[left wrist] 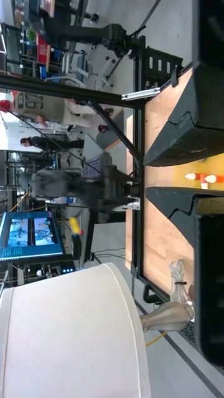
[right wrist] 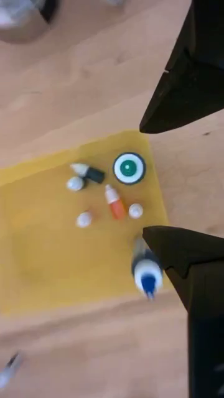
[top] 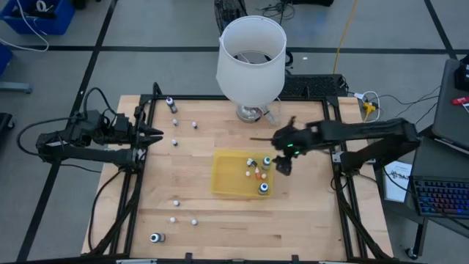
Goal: Pick & Place food coloring
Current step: Put the purple food coloring bottle into the yellow bin
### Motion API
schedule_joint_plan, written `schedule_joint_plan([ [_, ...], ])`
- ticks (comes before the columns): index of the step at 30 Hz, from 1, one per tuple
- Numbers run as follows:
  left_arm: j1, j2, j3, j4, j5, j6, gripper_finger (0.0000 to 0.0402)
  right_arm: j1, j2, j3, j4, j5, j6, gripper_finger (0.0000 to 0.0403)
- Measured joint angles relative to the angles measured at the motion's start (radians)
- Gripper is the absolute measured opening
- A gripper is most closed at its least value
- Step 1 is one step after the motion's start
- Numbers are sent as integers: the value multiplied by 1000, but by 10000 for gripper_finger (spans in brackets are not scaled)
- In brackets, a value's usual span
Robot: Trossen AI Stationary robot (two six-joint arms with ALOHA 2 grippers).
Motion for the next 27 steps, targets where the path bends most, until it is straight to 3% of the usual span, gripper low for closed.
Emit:
schedule_joint_plan([
  [13,0,0,0,0,0,0,67,5,-422,-52,-5,9,44,243],
  [16,0,0,0,0,0,0,67,6,-515,-159,37,65,36,244],
  [23,0,0,0,0,0,0,67,4,-730,-547,239,341,85,240],
  [27,0,0,0,0,0,0,67,4,-800,-782,470,368,118,243],
])
